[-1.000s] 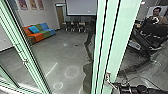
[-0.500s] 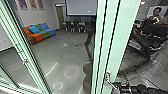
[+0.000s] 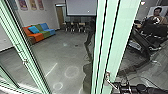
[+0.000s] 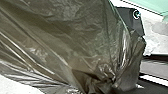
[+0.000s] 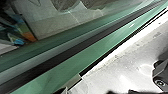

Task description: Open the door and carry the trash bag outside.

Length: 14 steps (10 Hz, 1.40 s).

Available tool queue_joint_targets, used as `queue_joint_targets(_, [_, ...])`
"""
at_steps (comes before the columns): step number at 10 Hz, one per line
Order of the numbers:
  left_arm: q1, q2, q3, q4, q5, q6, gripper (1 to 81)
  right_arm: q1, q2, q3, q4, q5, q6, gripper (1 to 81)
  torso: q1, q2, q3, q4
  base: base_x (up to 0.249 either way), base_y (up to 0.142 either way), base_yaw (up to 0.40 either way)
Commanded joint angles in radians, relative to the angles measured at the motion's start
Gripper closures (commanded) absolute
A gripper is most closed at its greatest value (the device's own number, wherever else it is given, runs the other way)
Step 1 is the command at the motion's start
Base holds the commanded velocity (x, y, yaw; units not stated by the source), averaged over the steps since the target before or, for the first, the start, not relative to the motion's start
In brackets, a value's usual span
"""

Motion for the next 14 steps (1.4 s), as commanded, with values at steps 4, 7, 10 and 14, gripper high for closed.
queue_joint_targets(4, [-0.034, -0.012, 0.011, 0.000, 0.072, 0.001, 81.1, 0.204, -0.109, -0.131, 0.017, 0.117, 0.067, 1.0, 0.001, 0.000, 0.000, 0.000, 0.000, 0.000, 0.000])
queue_joint_targets(7, [-0.034, -0.009, 0.011, 0.003, 0.072, 0.001, 81.1, 0.192, -0.110, -0.133, 0.016, 0.117, 0.067, 1.0, 0.001, 0.000, 0.000, 0.000, 0.000, 0.000, 0.000])
queue_joint_targets(10, [-0.034, -0.006, 0.011, 0.005, 0.072, 0.003, 81.1, 0.166, -0.108, -0.107, 0.009, 0.129, 0.067, 1.0, 0.001, 0.000, 0.000, 0.000, 0.000, 0.000, 0.000])
queue_joint_targets(14, [-0.034, -0.004, 0.011, 0.006, 0.072, 0.004, 81.1, 0.166, -0.117, -0.099, 0.008, 0.129, 0.067, 1.0, 0.001, 0.000, 0.000, 0.000, 0.000, 0.000, 0.000])
